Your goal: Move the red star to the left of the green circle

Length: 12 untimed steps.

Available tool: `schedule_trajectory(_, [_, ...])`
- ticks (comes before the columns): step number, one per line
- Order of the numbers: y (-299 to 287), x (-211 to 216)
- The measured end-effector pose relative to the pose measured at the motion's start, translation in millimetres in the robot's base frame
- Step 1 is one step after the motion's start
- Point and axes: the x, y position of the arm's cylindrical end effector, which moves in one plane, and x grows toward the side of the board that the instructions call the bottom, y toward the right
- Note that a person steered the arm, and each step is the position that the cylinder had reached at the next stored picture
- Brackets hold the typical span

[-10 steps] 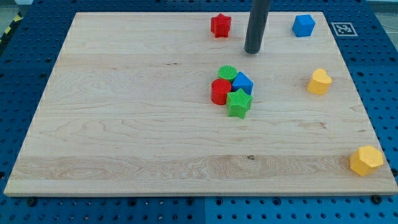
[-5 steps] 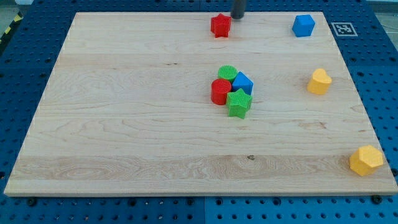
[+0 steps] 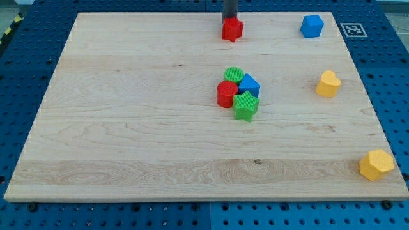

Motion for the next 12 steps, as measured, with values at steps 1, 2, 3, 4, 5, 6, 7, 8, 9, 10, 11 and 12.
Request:
schedule_trajectory(1, [8,16])
schedule_trajectory(2, [8,18])
schedule_trajectory(3, [14,18])
schedule_trajectory(4, [24,27])
schedule_trajectory(5, [21,38])
schedule_trajectory(6, [21,39])
schedule_trajectory(7, [1,38])
schedule_trajectory(8, [-2,38])
schedule_trajectory(9, [-2,39])
schedule_trajectory(10, [-2,45])
schedule_trajectory(11, [7,61])
schedule_trajectory(12, [12,68])
